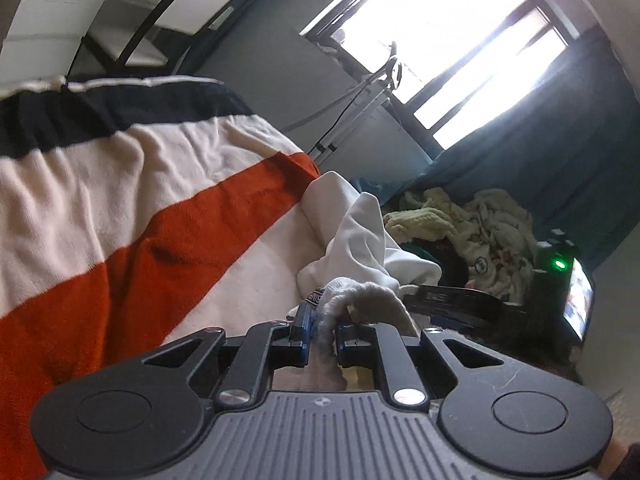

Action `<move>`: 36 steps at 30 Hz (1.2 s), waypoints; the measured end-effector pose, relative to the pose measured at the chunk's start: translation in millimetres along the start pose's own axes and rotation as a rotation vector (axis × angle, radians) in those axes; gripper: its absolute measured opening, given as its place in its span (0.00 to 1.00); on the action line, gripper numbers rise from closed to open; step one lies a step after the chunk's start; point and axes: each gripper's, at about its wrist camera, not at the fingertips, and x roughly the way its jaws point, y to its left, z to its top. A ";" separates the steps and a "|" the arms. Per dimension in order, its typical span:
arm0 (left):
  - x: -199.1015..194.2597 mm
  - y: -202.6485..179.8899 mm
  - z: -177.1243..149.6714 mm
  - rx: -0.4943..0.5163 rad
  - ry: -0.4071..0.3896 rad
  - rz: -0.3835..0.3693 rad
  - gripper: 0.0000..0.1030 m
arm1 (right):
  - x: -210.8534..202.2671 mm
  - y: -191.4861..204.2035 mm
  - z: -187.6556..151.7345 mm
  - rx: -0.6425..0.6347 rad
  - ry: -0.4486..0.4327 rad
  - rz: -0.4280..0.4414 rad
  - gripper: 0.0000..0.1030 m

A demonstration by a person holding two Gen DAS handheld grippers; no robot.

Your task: Fold clothes

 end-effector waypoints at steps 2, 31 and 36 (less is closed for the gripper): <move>1.7 0.6 2.8 -0.009 0.004 -0.009 0.12 | -12.0 -7.5 3.6 0.056 -0.019 0.001 0.09; -84.5 -7.4 -42.6 0.083 0.275 0.048 0.60 | -198.7 -186.2 -271.0 0.907 0.075 0.281 0.10; -103.1 -8.3 -41.2 0.044 0.224 -0.050 0.77 | -202.2 -192.2 -268.0 0.911 0.034 0.313 0.41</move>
